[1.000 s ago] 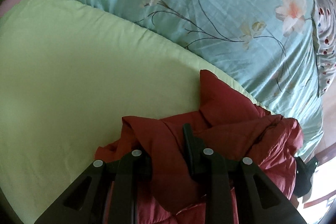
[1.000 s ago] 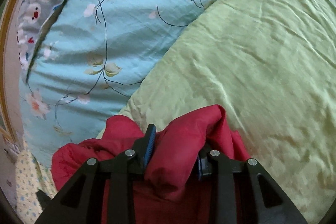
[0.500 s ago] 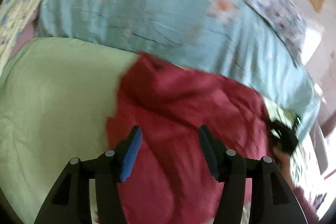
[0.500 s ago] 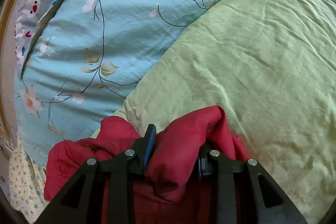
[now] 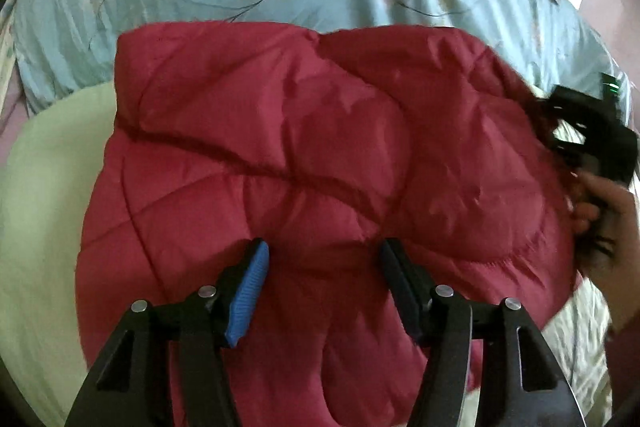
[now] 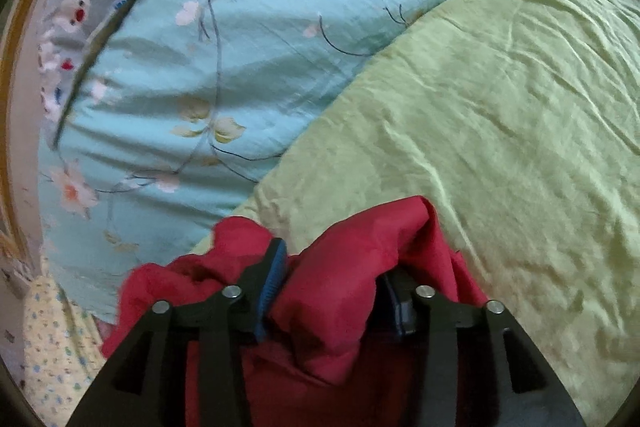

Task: Fold large clothes
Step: 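Lower the folded hem onto the coat and press it flat with both tools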

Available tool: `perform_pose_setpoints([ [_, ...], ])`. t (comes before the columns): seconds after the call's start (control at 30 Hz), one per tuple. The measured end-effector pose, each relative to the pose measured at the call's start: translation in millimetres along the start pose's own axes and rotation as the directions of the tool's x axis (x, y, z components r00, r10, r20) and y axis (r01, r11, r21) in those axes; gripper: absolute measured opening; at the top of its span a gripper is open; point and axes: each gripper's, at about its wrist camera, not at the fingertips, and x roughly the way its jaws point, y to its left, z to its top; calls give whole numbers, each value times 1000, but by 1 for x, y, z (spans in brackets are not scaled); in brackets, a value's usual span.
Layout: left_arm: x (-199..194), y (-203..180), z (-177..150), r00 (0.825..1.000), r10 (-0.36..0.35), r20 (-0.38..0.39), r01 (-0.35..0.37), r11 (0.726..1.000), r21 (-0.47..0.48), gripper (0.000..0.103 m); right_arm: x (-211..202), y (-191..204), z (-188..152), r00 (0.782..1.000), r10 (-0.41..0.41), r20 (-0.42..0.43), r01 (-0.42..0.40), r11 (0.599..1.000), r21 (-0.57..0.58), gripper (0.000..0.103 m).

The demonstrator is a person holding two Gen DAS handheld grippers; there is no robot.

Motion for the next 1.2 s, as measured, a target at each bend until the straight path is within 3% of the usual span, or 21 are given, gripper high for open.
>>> perform_pose_setpoints([
  [0.17, 10, -1, 7, 1000, 12, 3, -12, 1000, 9, 60, -44, 12, 2, 996, 88, 32, -88, 996, -25, 67],
  [0.3, 8, -1, -1, 1000, 21, 11, -21, 1000, 8, 60, -76, 38, -14, 992, 122, 26, -115, 977, -178, 74],
  [0.37, 10, 0, 1, 1000, 24, 8, -24, 1000, 1, 60, -72, 57, -30, 994, 98, -56, -110, 952, -287, 74],
  [0.47, 12, 0, 5, 1000, 28, 4, -28, 1000, -2, 60, -57, 85, -66, 986, 21, -166, -101, 867, -488, 74],
  [0.57, 11, 0, 8, 1000, 27, 0, -27, 1000, -12, 60, -39, 96, -91, 983, -89, -162, -31, 784, -620, 73],
  [0.63, 12, 3, 11, 1000, 24, 1, -24, 999, -30, 60, -23, 95, -97, 978, -152, -141, 24, 757, -652, 73],
  [0.73, 1, 9, 12, 1000, -7, 20, 8, 998, -68, 59, -5, 82, -92, 972, -182, -150, 46, 771, -635, 75],
  [0.87, -22, 26, 12, 996, -50, 80, 61, 989, -135, 59, 10, 72, -80, 973, -170, -159, 50, 819, -571, 76],
  [0.93, -28, 34, 12, 994, -16, 104, 32, 987, -158, 59, 14, 70, -76, 973, -169, -158, 55, 834, -550, 76],
  [1.2, 16, 50, 15, 994, 101, 35, -94, 980, -178, 58, 20, 68, -65, 973, -162, -167, 56, 860, -507, 76],
])
